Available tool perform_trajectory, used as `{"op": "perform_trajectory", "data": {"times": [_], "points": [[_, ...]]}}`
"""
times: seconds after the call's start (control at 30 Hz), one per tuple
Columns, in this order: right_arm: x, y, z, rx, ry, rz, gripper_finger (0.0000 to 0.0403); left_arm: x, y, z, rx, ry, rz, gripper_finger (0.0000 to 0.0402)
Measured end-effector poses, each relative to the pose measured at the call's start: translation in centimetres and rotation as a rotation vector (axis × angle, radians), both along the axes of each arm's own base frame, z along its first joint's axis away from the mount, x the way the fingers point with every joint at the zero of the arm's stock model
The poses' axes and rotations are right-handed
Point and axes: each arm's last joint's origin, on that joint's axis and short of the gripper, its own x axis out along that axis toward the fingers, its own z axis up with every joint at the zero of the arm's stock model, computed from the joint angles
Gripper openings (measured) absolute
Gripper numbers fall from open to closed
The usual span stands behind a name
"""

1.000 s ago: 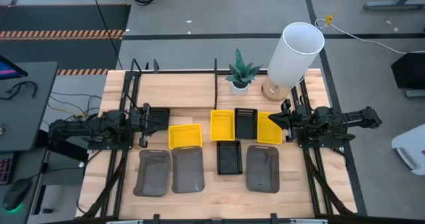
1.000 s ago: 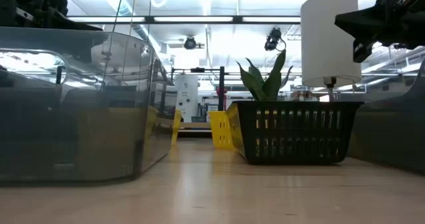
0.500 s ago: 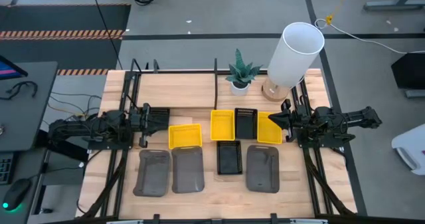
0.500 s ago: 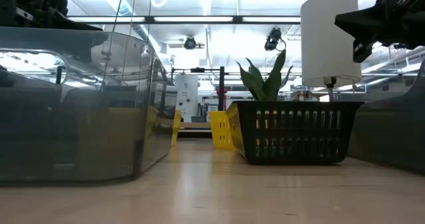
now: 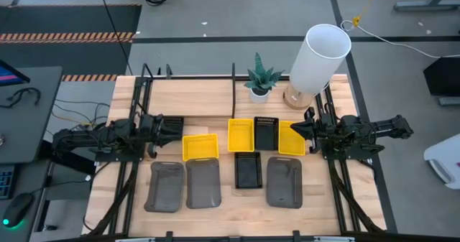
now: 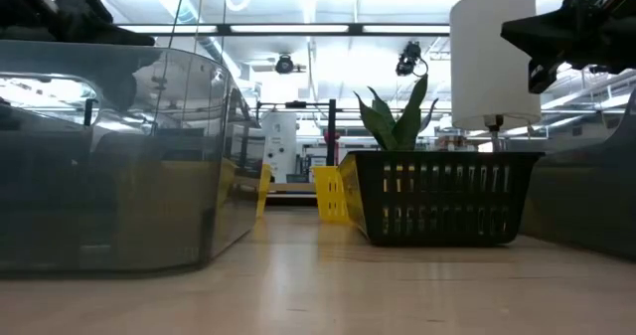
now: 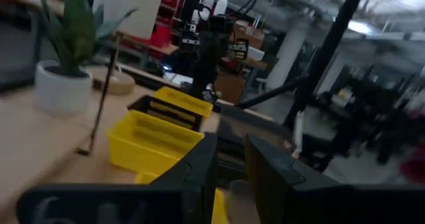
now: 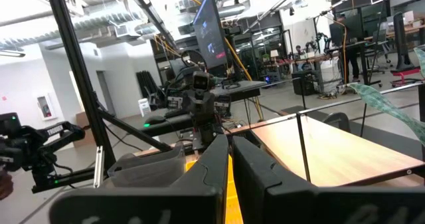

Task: Stack baskets on shelf by color
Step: Stack the left transparent black bin on the middle transparent black bin

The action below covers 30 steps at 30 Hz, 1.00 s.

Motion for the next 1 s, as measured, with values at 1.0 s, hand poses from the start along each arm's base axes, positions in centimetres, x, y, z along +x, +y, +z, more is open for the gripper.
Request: {"op": "perform_trajectory", "data": {"times": [1.0], "points": [[0.0, 0.0, 0.0, 0.0, 0.0, 0.0, 0.0027, -1.3, -0.6, 9.7, 0.145, 0.043, -0.175, 0.0079]]}}
